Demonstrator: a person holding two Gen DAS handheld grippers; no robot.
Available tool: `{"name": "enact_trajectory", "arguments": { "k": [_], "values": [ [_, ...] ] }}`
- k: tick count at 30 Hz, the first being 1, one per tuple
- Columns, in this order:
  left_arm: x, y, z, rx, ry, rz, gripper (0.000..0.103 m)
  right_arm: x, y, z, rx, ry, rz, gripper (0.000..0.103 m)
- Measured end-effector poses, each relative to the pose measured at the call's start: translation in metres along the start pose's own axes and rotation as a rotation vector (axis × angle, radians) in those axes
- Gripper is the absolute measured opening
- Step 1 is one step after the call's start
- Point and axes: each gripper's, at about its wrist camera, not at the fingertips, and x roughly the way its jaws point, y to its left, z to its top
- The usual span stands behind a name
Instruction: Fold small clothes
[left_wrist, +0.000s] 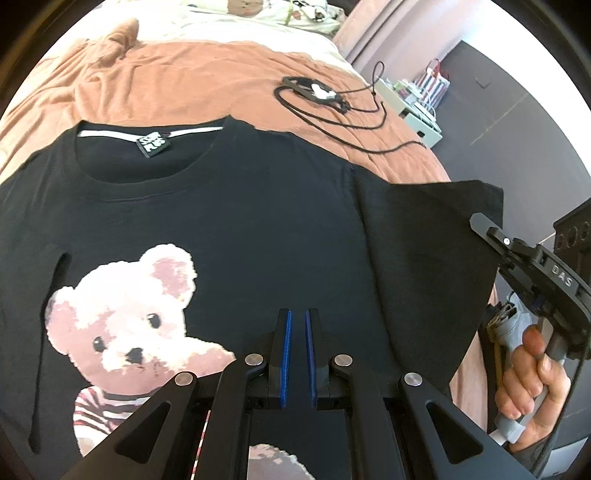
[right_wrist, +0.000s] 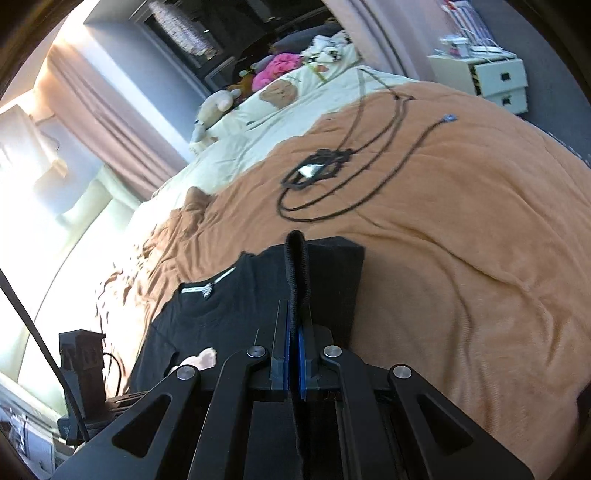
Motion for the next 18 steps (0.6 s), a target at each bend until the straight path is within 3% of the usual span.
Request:
{"name": "enact_trajectory", "arguments": {
  "k": [9, 13, 18],
  "values": [
    [-0.018, 0.028, 0.000, -0.016, -0.007, -0.016, 0.012, 0.035, 0.043, 0.002, -0.116, 0.060, 0.002, 0.000],
    [-0.024, 0.047, 0.002, -0.034, -0.031, -0.017, 0.029, 0.053, 0.055, 0.004, -0.125, 0.085, -0.002, 0.000],
    [-0.026, 0.070, 0.002, -0.075, -0.039, -0.017, 0.039, 0.075, 0.068, 0.005, -0.145, 0.120, 0.010, 0.002]
  ]
}}
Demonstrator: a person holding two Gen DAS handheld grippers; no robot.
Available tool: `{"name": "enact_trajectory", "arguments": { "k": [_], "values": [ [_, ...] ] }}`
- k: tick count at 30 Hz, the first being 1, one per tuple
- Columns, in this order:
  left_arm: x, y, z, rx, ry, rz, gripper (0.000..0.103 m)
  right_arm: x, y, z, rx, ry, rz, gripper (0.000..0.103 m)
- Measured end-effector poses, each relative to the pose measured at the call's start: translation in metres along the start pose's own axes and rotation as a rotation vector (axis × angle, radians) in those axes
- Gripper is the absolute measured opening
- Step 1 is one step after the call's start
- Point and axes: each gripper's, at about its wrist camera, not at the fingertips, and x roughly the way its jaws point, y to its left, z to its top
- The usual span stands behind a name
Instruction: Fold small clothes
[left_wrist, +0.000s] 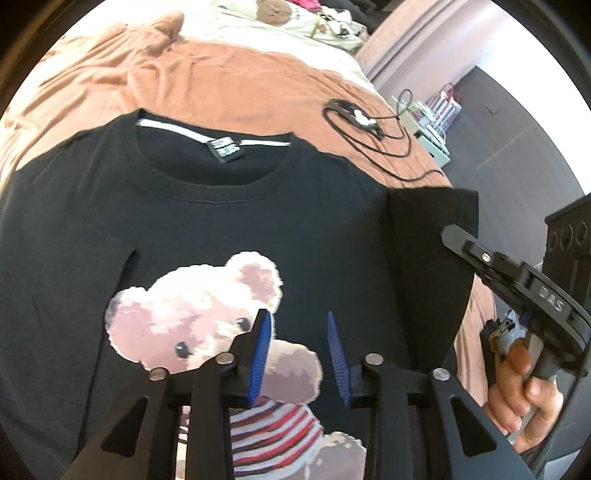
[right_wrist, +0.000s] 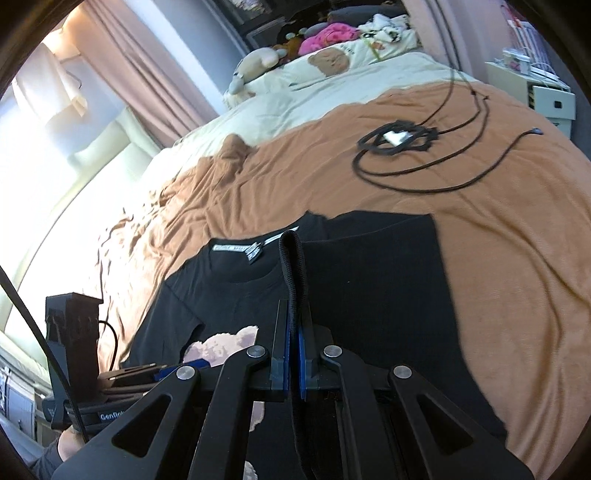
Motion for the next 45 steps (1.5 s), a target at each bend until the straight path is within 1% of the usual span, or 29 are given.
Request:
{"name": "enact_trajectory", "arguments": {
  "k": [1, 2, 3, 4, 5, 7, 9, 13, 14, 15, 18, 19, 21, 26, 27, 29, 31, 34, 37, 39, 42, 44, 45],
  "values": [
    [0.000, 0.004, 0.000, -0.010, 0.000, 0.006, 0.045, 0.001, 0.001, 0.000, 0.010, 0.004, 0.020, 0.003],
    [0.000, 0.006, 0.000, -0.015, 0.000, 0.007, 0.049, 0.006, 0.002, 0.001, 0.018, 0.016, 0.030, 0.013],
    [0.000, 0.007, 0.000, -0.018, -0.002, 0.004, 0.051, 0.009, 0.001, 0.002, 0.029, 0.033, 0.038, 0.038],
    [-0.001, 0.008, 0.000, -0.018, -0.004, 0.002, 0.055, 0.009, -0.002, 0.003, 0.037, 0.040, 0.041, 0.056],
    [-0.001, 0.008, 0.000, -0.018, -0.006, 0.001, 0.056, 0.006, -0.004, 0.004, 0.041, 0.029, 0.038, 0.075],
    [-0.001, 0.007, -0.001, -0.019, -0.011, -0.002, 0.057, -0.007, -0.010, 0.003, 0.033, -0.018, 0.020, 0.075],
    [0.000, 0.006, -0.001, -0.018, -0.013, -0.005, 0.057, -0.018, -0.019, 0.000, 0.042, -0.029, 0.021, 0.075],
    [0.005, 0.002, 0.000, -0.013, -0.030, -0.002, 0.057, -0.048, -0.050, -0.015, 0.097, -0.069, -0.020, 0.075],
    [0.006, 0.000, 0.000, -0.013, -0.035, -0.003, 0.057, -0.054, -0.058, -0.020, 0.111, -0.077, -0.034, 0.075],
    [0.007, -0.001, 0.000, -0.012, -0.038, -0.003, 0.057, -0.063, -0.068, -0.027, 0.118, -0.086, -0.066, 0.075],
    [0.012, -0.005, 0.002, -0.004, -0.037, 0.010, 0.057, -0.078, -0.085, -0.042, 0.117, -0.099, -0.131, 0.074],
    [0.015, -0.008, 0.004, 0.007, -0.031, 0.021, 0.057, -0.080, -0.089, -0.049, 0.123, -0.094, -0.143, 0.073],
    [0.017, -0.012, 0.007, 0.027, -0.032, 0.040, 0.057, -0.085, -0.099, -0.059, 0.133, -0.078, -0.153, 0.064],
    [0.029, -0.015, 0.015, 0.044, -0.028, 0.079, 0.057, -0.086, -0.109, -0.071, 0.130, -0.070, -0.181, 0.062],
    [0.031, -0.016, 0.015, 0.050, -0.025, 0.086, 0.057, -0.087, -0.108, -0.072, 0.134, -0.073, -0.174, 0.058],
    [0.037, -0.017, 0.018, 0.073, -0.022, 0.120, 0.057, -0.084, -0.110, -0.075, 0.143, -0.073, -0.164, 0.055],
    [0.043, -0.016, 0.020, 0.073, -0.024, 0.126, 0.057, -0.080, -0.114, -0.077, 0.147, -0.064, -0.177, 0.055],
    [0.051, -0.016, 0.024, 0.067, -0.018, 0.128, 0.057, -0.071, -0.108, -0.079, 0.100, -0.050, -0.221, 0.055],
    [0.058, -0.018, 0.026, 0.086, -0.024, 0.168, 0.057, -0.060, -0.104, -0.078, 0.078, -0.024, -0.208, 0.052],
    [0.061, -0.019, 0.029, 0.094, -0.030, 0.190, 0.057, -0.058, -0.105, -0.077, 0.073, -0.016, -0.216, 0.052],
    [0.067, -0.019, 0.033, 0.096, -0.037, 0.210, 0.052, -0.055, -0.106, -0.076, 0.068, -0.006, -0.234, 0.052],
    [0.071, -0.020, 0.036, 0.102, -0.035, 0.208, 0.043, -0.050, -0.112, -0.076, 0.080, 0.007, -0.244, 0.052],
    [0.073, -0.021, 0.036, 0.111, -0.036, 0.220, 0.041, -0.046, -0.115, -0.076, 0.087, 0.016, -0.253, 0.050]
  ]
}}
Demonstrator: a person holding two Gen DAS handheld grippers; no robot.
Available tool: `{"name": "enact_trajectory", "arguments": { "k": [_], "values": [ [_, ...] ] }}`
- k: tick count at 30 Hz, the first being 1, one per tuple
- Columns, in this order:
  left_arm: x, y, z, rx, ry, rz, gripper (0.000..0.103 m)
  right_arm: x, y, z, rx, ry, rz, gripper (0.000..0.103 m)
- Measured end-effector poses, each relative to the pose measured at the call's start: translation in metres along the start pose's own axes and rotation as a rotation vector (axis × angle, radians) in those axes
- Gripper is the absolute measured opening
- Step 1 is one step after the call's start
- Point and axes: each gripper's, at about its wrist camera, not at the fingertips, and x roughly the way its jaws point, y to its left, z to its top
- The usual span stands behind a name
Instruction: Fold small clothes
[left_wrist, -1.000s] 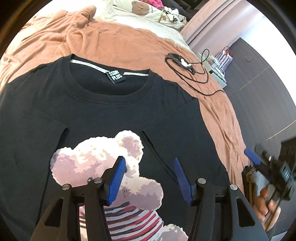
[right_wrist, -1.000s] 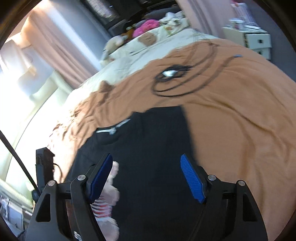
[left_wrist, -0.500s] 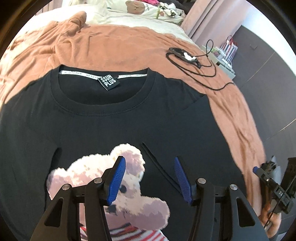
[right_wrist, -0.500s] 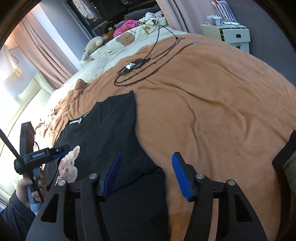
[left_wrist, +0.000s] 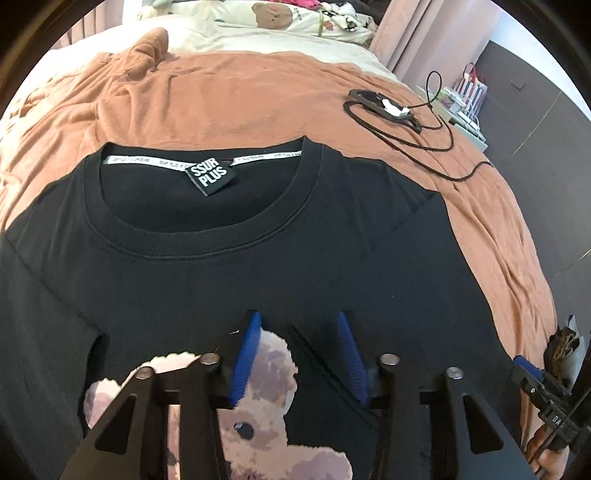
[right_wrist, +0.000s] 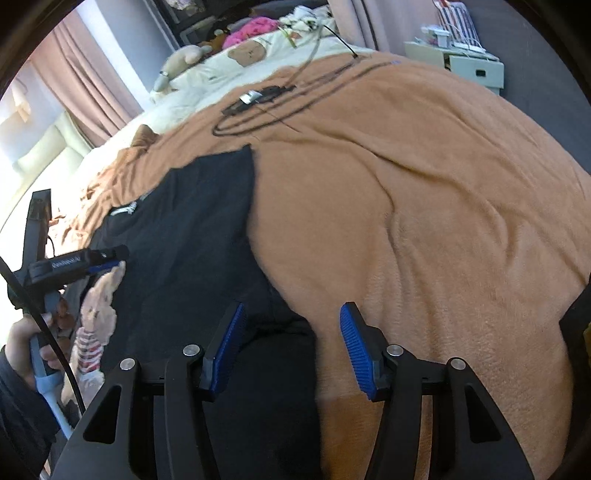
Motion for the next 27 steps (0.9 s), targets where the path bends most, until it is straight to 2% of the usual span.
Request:
{"name": "enact_trajectory", "arguments": {
  "k": [2, 11, 15, 21, 27],
  "values": [
    [0.002, -0.003, 0.002, 0.019, -0.007, 0.033, 0.034, 0.004, 0.000, 0.001, 0.008, 0.007, -0.008, 0.048],
    [0.004, -0.003, -0.001, 0.019, 0.001, 0.069, 0.007, 0.012, 0.010, 0.004, -0.054, 0.020, -0.051, 0.045],
    [0.002, 0.001, -0.002, 0.005, -0.008, 0.113, 0.003, 0.013, 0.016, 0.004, -0.083, 0.028, -0.084, 0.043],
    [-0.003, 0.006, -0.006, -0.007, 0.018, 0.103, 0.002, 0.010, 0.019, 0.005, -0.078, 0.040, -0.098, 0.042],
    [-0.029, -0.001, -0.009, 0.010, 0.020, 0.081, 0.005, -0.008, 0.015, 0.006, -0.046, 0.033, -0.029, 0.042]
  ]
}}
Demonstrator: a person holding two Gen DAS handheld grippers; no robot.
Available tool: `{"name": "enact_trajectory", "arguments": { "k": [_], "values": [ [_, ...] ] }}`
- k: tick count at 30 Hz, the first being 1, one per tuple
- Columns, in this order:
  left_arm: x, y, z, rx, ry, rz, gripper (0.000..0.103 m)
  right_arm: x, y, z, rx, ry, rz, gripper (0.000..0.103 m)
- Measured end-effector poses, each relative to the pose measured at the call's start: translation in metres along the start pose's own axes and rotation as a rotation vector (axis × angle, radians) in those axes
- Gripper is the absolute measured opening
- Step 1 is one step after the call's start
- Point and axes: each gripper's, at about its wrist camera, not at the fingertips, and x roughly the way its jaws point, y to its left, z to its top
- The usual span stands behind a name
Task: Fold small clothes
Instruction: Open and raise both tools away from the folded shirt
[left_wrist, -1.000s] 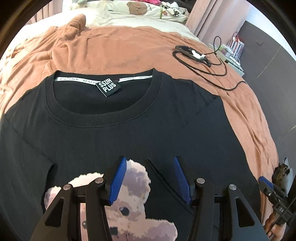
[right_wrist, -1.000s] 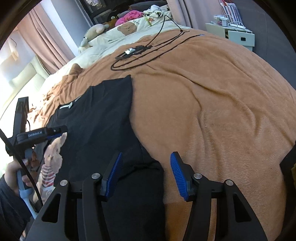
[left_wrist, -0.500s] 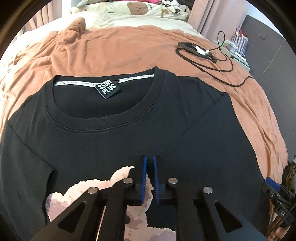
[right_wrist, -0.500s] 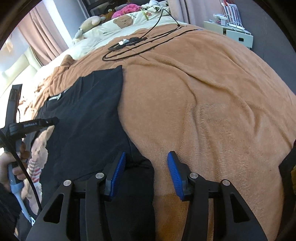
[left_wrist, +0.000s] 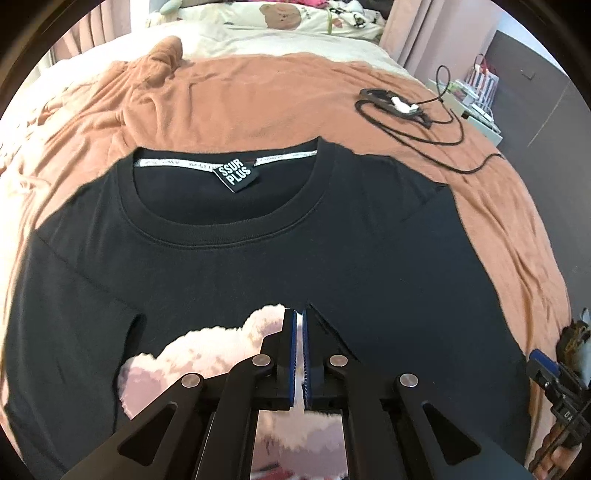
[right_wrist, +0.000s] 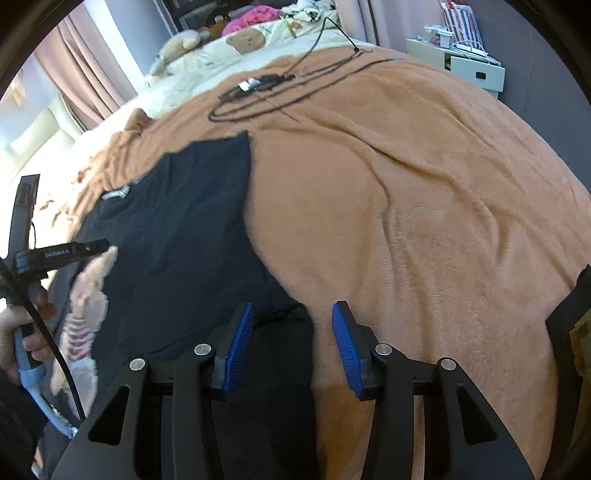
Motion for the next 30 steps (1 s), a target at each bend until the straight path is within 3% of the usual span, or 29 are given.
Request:
{"name": "enact_trajectory", "arguments": {
  "k": [3, 4, 5, 7, 10, 15, 17, 22, 26, 30],
  "values": [
    [-0.018, 0.000, -0.004, 0.005, -0.004, 0.001, 0.022, -0.013, 0.002, -0.001, -0.006, -0.015, 0.025, 0.044],
    [-0.027, 0.000, -0.006, 0.008, -0.014, 0.005, 0.033, -0.018, 0.003, -0.002, -0.008, -0.023, 0.028, 0.047],
    [-0.036, 0.000, -0.008, 0.009, -0.025, 0.005, 0.044, -0.022, 0.003, -0.003, -0.007, -0.032, 0.024, 0.053],
    [-0.057, 0.002, -0.013, 0.012, -0.061, 0.003, 0.055, -0.033, 0.002, -0.008, -0.010, -0.067, 0.021, 0.064],
    [-0.082, 0.006, -0.020, 0.012, -0.089, 0.003, 0.066, -0.051, 0.003, -0.017, -0.018, -0.105, 0.019, 0.081],
    [-0.122, 0.010, -0.032, 0.005, -0.110, -0.019, 0.069, -0.077, 0.011, -0.035, -0.085, -0.157, -0.027, 0.084],
    [-0.142, 0.011, -0.038, -0.012, -0.122, -0.042, 0.076, -0.086, 0.016, -0.040, -0.097, -0.181, -0.056, 0.085],
    [-0.190, 0.008, -0.052, 0.003, -0.166, -0.076, 0.081, -0.112, 0.014, -0.068, -0.011, -0.178, -0.022, 0.085],
    [-0.216, 0.011, -0.068, 0.020, -0.225, -0.084, 0.093, -0.145, 0.012, -0.093, 0.000, -0.189, -0.047, 0.085],
    [-0.226, 0.023, -0.085, -0.007, -0.199, -0.093, 0.093, -0.179, 0.014, -0.106, 0.022, -0.201, -0.060, 0.085]
  ]
}}
